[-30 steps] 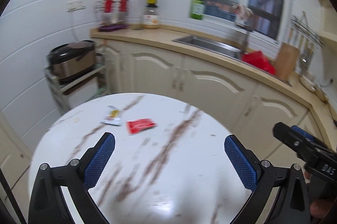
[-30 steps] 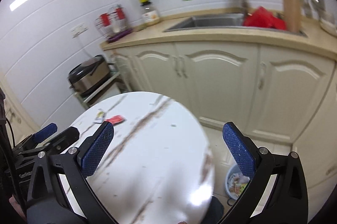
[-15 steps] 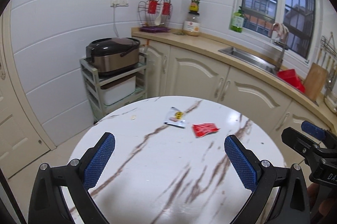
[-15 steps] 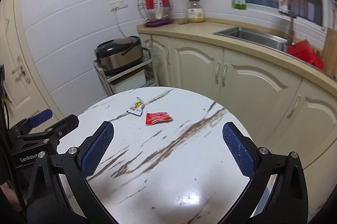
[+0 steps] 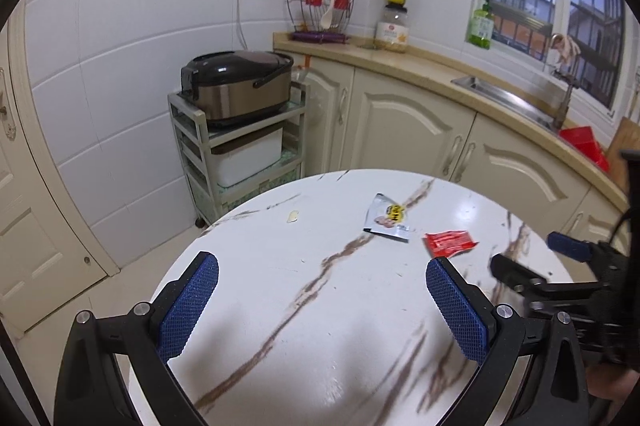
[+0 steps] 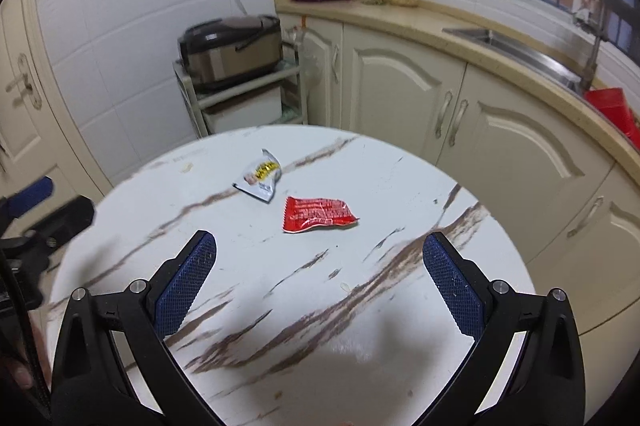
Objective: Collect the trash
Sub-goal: 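Grasp the red packet with the right tool while the left tool grasps the white-yellow wrapper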
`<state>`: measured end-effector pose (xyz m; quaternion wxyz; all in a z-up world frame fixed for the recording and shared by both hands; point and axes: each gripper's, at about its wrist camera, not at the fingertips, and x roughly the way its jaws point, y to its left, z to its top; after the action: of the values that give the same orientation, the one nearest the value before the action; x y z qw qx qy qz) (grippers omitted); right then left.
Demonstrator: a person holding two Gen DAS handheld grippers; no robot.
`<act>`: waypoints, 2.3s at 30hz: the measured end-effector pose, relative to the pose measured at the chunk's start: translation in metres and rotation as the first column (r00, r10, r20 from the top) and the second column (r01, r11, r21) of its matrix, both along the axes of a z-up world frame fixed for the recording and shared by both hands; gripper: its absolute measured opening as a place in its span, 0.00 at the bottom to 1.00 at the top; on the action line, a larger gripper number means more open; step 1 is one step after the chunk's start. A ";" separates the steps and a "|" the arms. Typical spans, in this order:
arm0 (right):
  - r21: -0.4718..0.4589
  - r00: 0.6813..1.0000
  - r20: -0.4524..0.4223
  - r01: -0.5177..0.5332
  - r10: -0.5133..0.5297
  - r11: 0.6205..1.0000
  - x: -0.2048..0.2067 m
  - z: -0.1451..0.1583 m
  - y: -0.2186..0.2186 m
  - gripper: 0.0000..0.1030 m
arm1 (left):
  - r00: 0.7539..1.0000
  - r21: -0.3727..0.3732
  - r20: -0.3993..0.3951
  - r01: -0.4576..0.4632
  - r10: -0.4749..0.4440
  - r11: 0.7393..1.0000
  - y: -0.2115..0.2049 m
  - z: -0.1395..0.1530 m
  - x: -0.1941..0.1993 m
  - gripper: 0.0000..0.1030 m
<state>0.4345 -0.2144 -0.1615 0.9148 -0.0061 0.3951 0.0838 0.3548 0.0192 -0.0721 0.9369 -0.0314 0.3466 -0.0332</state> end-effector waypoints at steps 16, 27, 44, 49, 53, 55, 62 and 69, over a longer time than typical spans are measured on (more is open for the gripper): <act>-0.052 0.987 -0.163 -0.016 0.007 0.999 0.091 -0.086 0.010 0.86 | 0.995 0.003 -0.096 0.031 -0.030 1.000 -0.023 -0.050 0.137 0.99; -0.048 0.988 -0.117 -0.107 0.101 0.993 0.086 -0.082 0.021 0.34 | 0.993 0.016 -0.102 0.059 -0.057 0.998 -0.046 -0.069 0.173 0.99; 0.126 0.988 -0.136 -0.059 0.077 0.990 0.068 -0.081 -0.040 0.21 | 0.969 0.075 -0.199 0.161 -0.144 0.984 -0.109 -0.120 0.243 0.68; 0.159 0.988 -0.131 -0.056 0.077 0.986 0.066 -0.079 -0.045 0.21 | 0.962 0.053 -0.193 0.208 -0.195 0.977 -0.114 -0.123 0.248 0.45; 0.187 0.989 -0.130 -0.043 0.068 0.981 0.062 -0.077 -0.051 0.21 | 0.955 -0.019 -0.187 0.229 -0.228 0.973 -0.109 -0.124 0.250 0.38; 0.199 0.990 -0.129 -0.037 0.063 0.979 0.058 -0.076 -0.056 0.21 | 0.952 -0.048 -0.182 0.242 -0.247 0.969 -0.108 -0.123 0.250 0.28; 0.227 0.992 -0.120 -0.004 0.032 0.974 0.040 -0.066 -0.074 0.21 | 0.944 -0.088 -0.170 0.270 -0.281 0.959 -0.097 -0.115 0.226 0.23; 0.232 0.995 -0.099 0.024 -0.001 0.972 0.013 -0.053 -0.093 0.21 | 0.943 -0.099 -0.134 0.293 -0.305 0.951 -0.091 -0.092 0.179 0.21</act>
<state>0.4480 -0.3073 -0.2140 0.8892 0.1080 0.4269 0.1242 0.5342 -0.0723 -0.1639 0.8908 -0.0172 0.4141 -0.1860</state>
